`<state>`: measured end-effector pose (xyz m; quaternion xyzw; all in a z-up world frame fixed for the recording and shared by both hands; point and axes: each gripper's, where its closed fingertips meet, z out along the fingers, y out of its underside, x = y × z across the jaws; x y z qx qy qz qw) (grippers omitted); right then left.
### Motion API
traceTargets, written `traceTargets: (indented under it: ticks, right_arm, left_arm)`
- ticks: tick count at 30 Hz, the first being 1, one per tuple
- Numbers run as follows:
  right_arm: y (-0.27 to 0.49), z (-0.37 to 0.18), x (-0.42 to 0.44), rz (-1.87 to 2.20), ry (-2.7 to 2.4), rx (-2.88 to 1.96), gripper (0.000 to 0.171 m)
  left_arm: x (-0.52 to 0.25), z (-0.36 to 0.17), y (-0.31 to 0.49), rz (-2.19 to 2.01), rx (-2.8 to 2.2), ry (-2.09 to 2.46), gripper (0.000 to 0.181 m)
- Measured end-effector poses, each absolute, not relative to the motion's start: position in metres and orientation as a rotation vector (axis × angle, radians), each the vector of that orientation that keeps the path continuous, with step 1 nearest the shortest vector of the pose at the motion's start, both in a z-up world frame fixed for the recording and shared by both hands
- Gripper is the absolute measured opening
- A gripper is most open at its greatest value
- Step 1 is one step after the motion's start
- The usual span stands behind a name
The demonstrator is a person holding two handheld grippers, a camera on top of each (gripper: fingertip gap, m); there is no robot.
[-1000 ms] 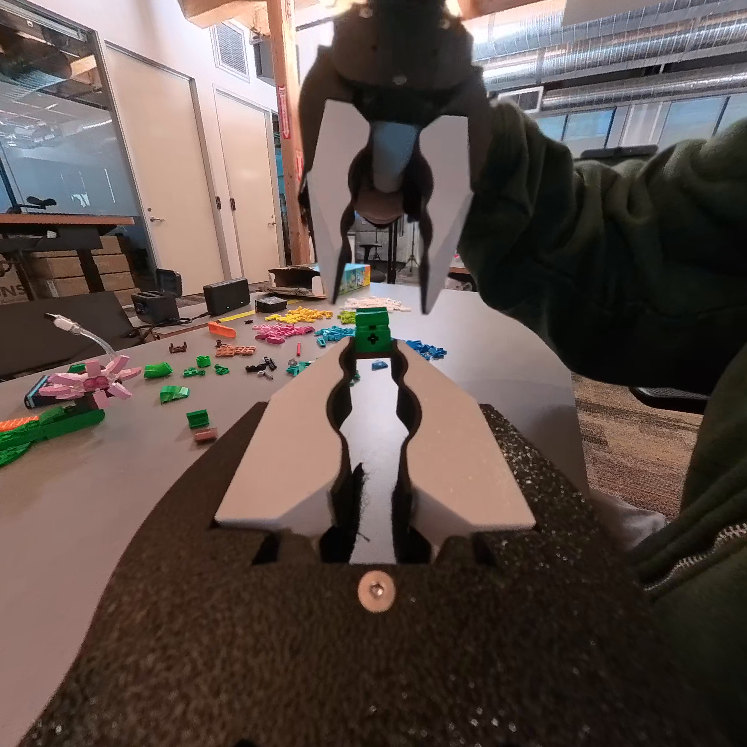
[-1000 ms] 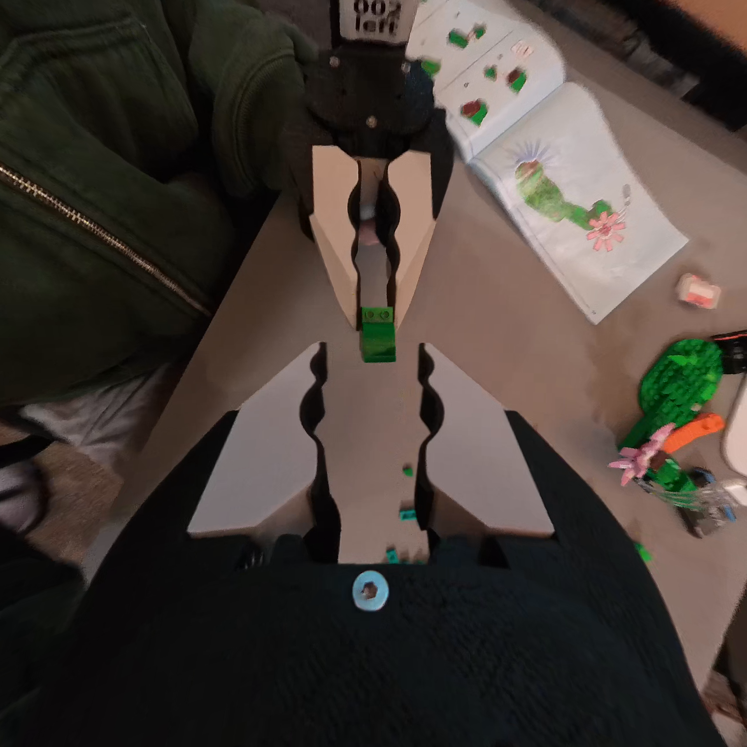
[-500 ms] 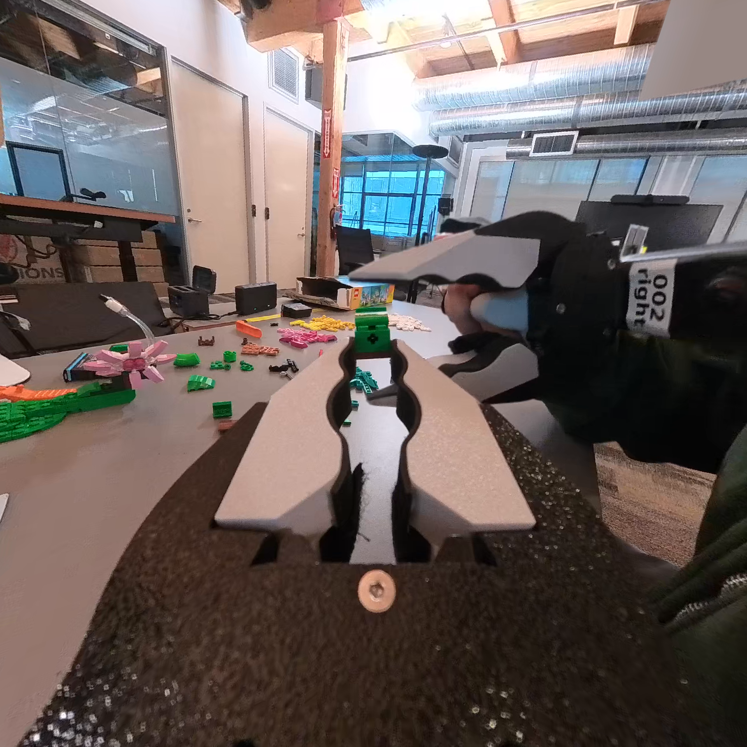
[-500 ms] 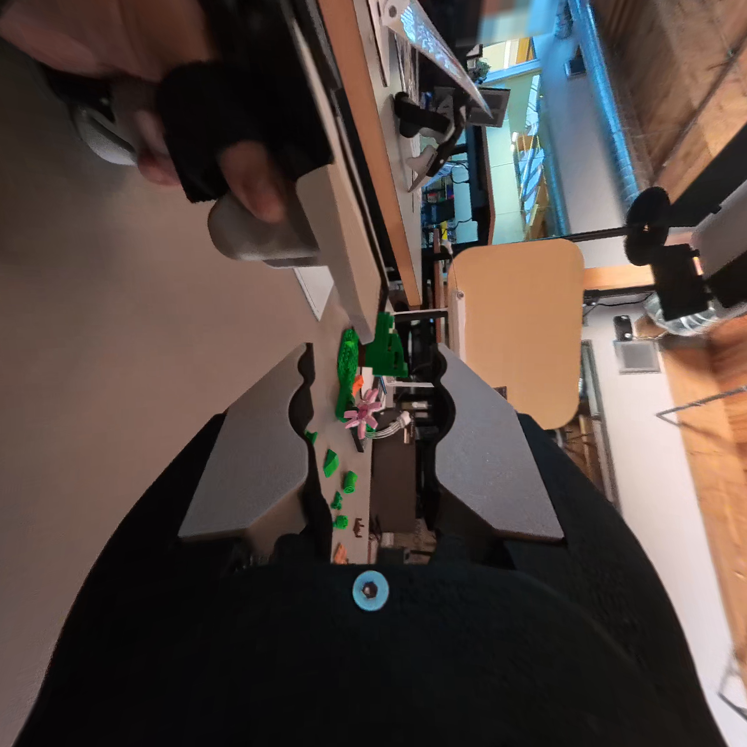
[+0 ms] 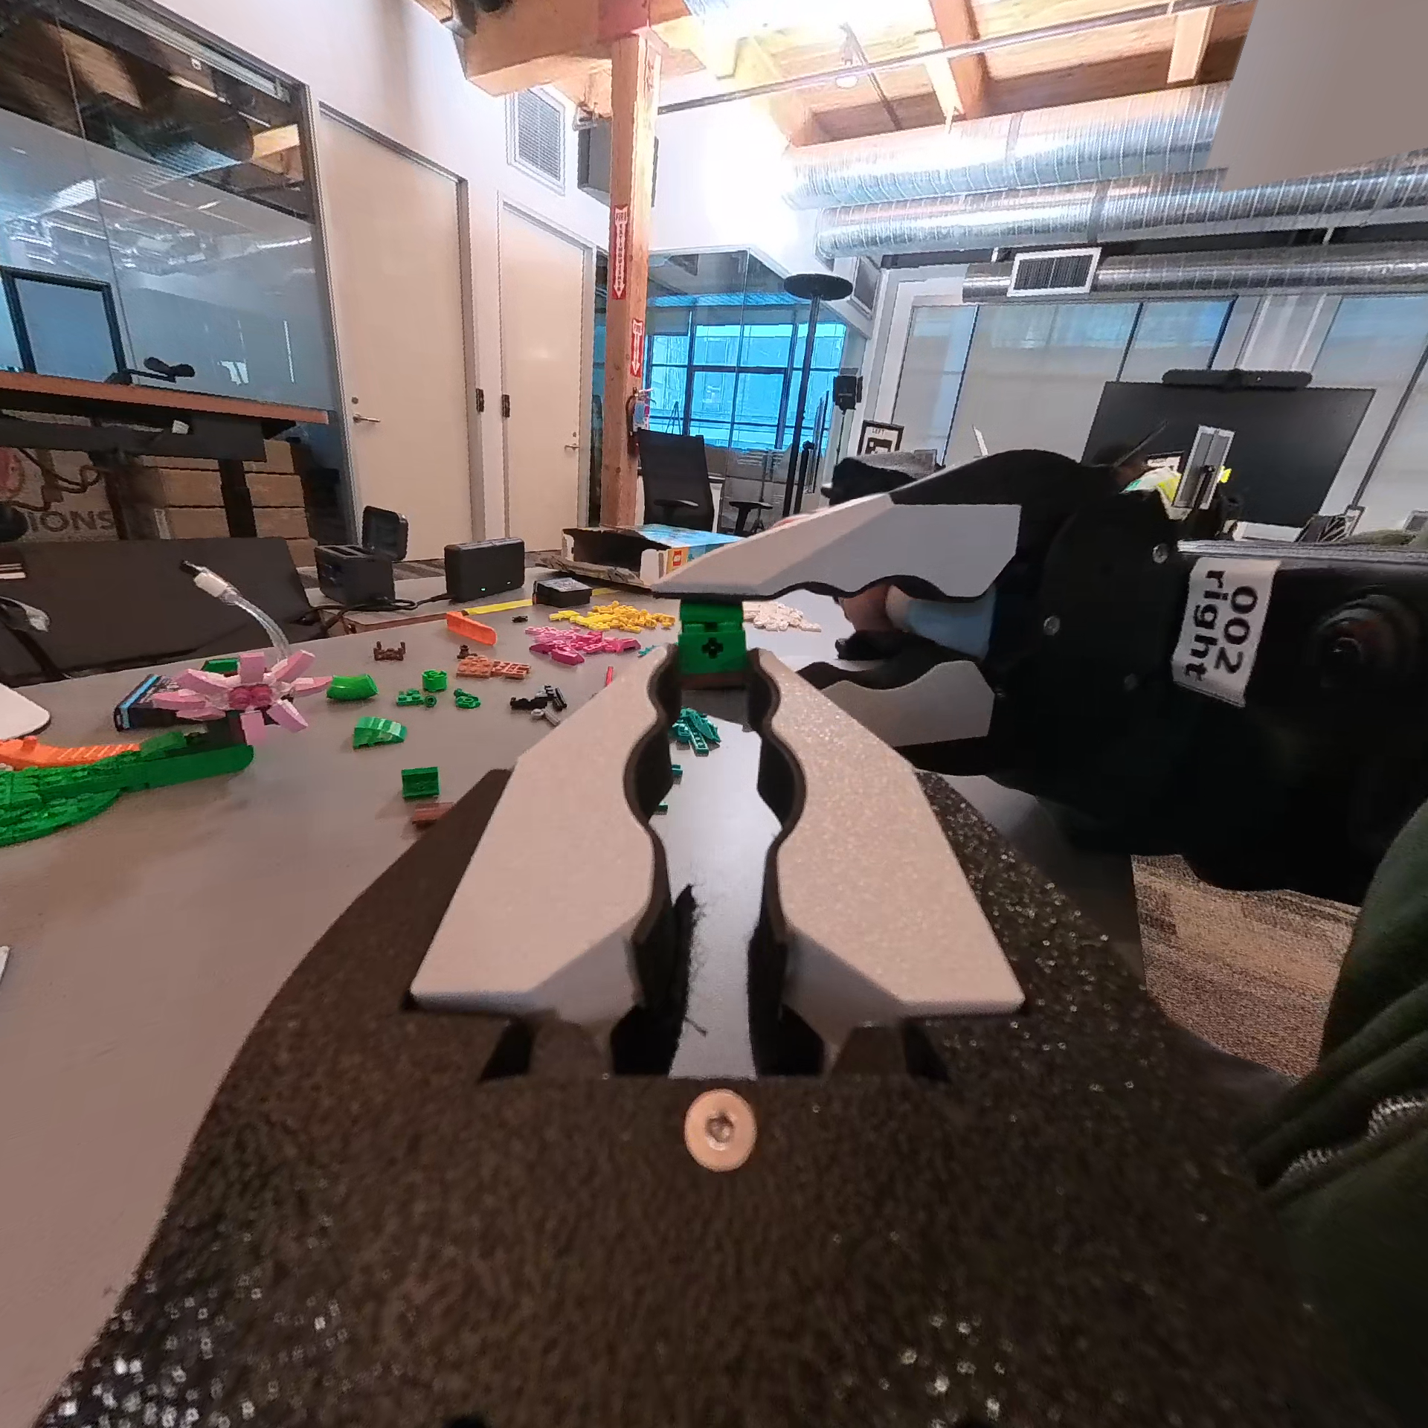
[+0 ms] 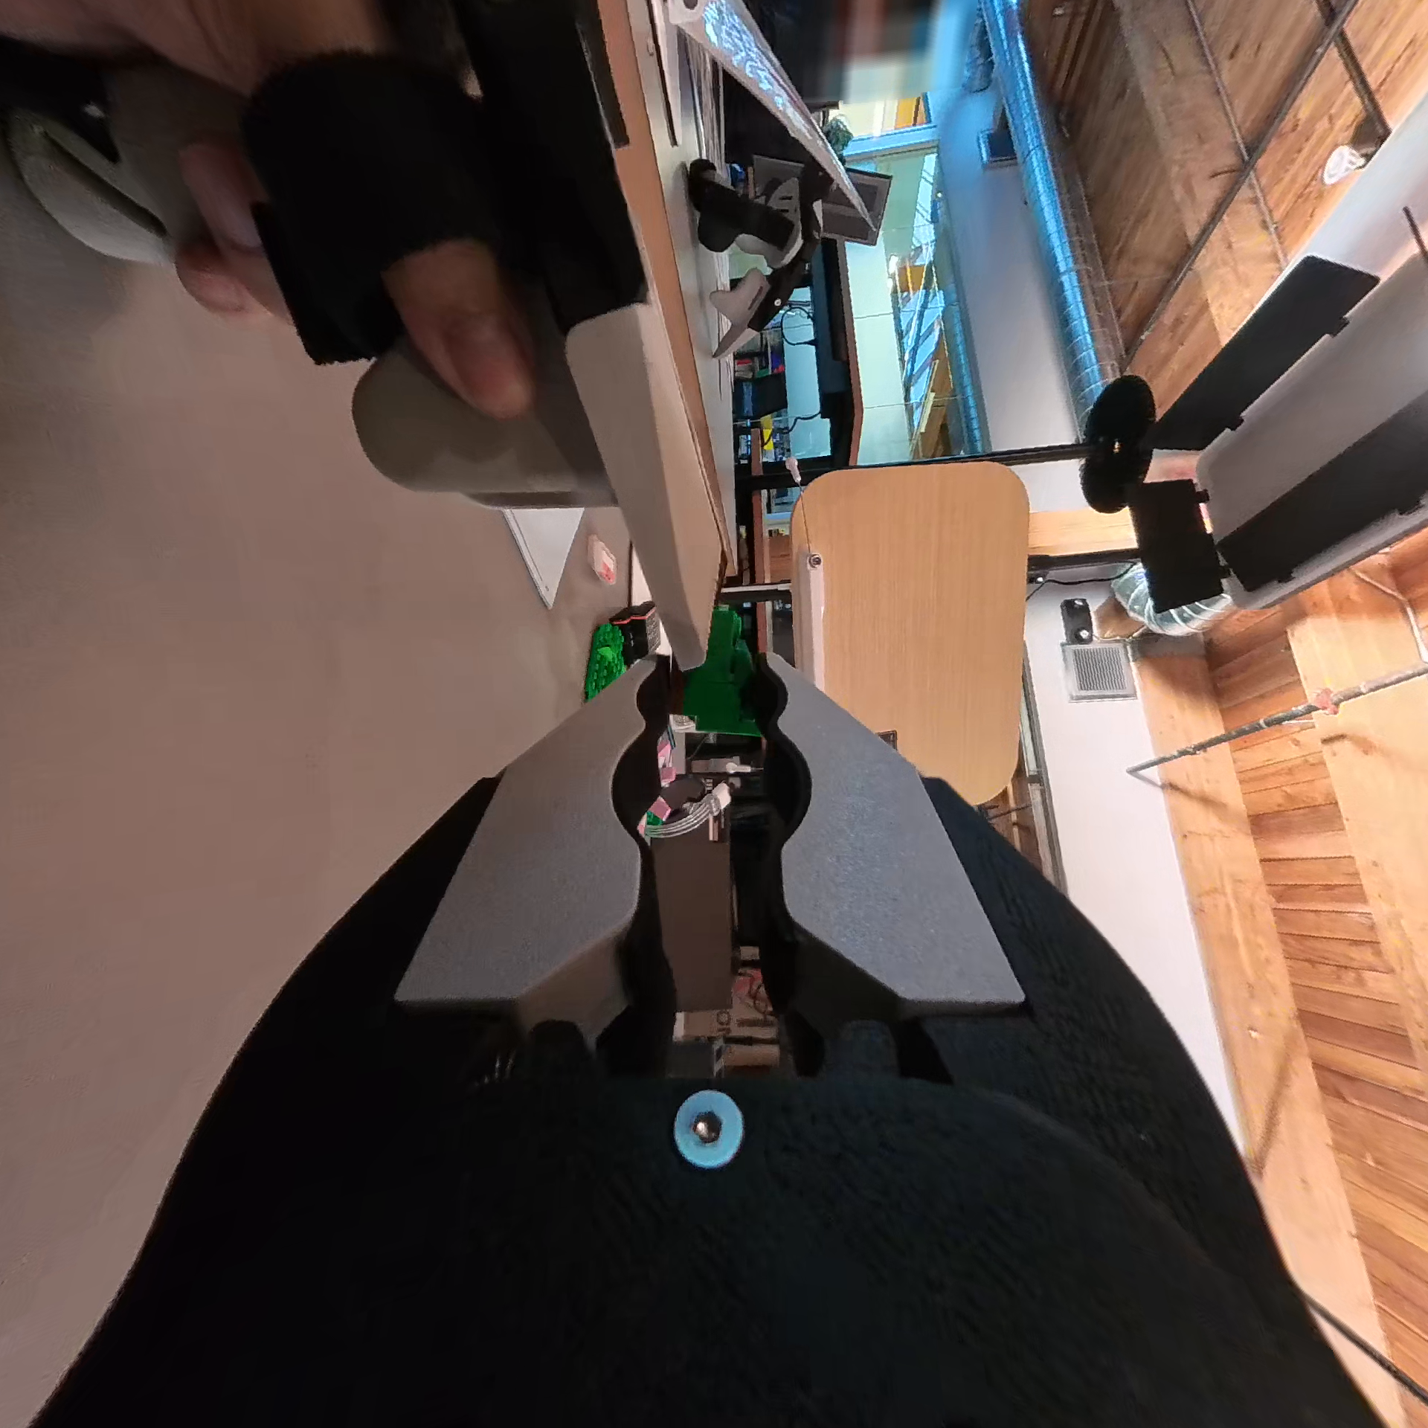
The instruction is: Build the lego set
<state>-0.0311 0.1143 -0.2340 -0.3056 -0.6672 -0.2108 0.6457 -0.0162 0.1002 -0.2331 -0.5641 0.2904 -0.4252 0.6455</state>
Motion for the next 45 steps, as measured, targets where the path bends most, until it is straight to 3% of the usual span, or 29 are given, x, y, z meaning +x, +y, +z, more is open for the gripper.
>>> traceTargets:
  ticks: [16,21,24,35,38,39,45]
  right_arm:
    - [0.116,-0.241,-0.030,-0.393,-1.591,-0.766,0.019]
    - [0.112,-0.240,-0.032,-0.333,-1.570,-0.779,0.027]
    - [0.112,-0.242,-0.032,-0.380,-1.585,-0.749,0.019]
    - [0.112,-0.242,-0.032,-0.275,-1.573,-0.831,0.018]
    - [0.115,-0.237,-0.028,-0.176,-1.536,-0.929,0.045]
    - [0.115,-0.233,-0.028,-0.145,-1.525,-0.943,0.046]
    - [0.114,-0.230,-0.027,-0.151,-1.555,-0.928,0.033]
  left_arm:
    - [-0.014,-0.238,0.103,-0.952,-1.326,0.665,0.014]
    - [-0.011,-0.240,0.102,-0.914,-1.332,0.690,0.014]
    - [-0.011,-0.240,0.102,-0.917,-1.331,0.689,0.014]
    - [-0.012,-0.239,0.102,-0.937,-1.334,0.680,0.014]
    - [-0.015,-0.238,0.105,-0.958,-1.336,0.653,0.014]
    - [-0.017,-0.237,0.105,-0.974,-1.334,0.638,0.014]
    - [-0.022,-0.235,0.108,-1.026,-1.334,0.597,0.014]
